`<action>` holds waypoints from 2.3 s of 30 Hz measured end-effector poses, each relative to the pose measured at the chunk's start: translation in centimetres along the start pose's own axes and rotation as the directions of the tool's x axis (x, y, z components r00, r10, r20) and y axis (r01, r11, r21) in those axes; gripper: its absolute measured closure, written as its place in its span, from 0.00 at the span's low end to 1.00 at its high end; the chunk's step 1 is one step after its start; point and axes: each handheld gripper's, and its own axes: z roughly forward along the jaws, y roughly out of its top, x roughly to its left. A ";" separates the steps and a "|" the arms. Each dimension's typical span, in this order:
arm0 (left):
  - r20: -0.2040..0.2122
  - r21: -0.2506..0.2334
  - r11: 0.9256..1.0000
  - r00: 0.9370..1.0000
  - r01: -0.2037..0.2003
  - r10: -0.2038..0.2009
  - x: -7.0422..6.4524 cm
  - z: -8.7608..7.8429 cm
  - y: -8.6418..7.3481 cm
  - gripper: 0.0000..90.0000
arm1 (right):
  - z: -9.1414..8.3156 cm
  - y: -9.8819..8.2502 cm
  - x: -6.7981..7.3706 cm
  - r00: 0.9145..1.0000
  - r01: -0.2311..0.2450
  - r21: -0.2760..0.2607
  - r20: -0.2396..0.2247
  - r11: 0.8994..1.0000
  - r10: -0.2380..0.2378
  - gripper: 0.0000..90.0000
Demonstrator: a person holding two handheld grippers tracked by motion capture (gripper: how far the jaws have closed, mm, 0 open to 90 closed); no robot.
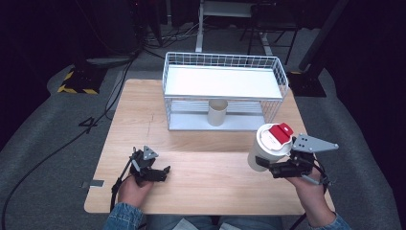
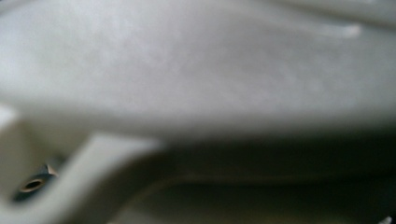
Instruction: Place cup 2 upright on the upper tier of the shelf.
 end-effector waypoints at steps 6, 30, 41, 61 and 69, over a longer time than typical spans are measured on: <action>-0.001 -0.001 1.000 1.000 0.000 0.000 0.0 0.0 0.0 0.09 | 0.4 1.9 -0.9 1.000 0.014 -0.006 0.013 1.000 -0.014 0.13; 0.002 -0.001 1.000 1.000 0.002 -0.002 0.0 0.0 -0.1 0.09 | 3.7 9.4 -3.4 0.997 0.072 -0.017 0.036 0.997 -0.071 0.14; 0.003 0.000 1.000 1.000 0.003 -0.003 0.0 0.0 -0.1 0.09 | 5.7 12.4 -5.0 0.996 0.059 -0.022 0.063 0.998 -0.058 0.14; -0.003 0.000 1.000 1.000 0.007 -0.007 0.2 0.0 0.0 0.08 | 9.0 15.5 -8.4 0.992 0.009 -0.029 0.127 1.000 -0.006 0.14; -0.003 0.000 1.000 1.000 0.007 -0.007 0.2 0.0 0.0 0.08 | 10.9 16.2 -9.9 0.987 -0.026 -0.024 0.157 0.999 0.030 0.14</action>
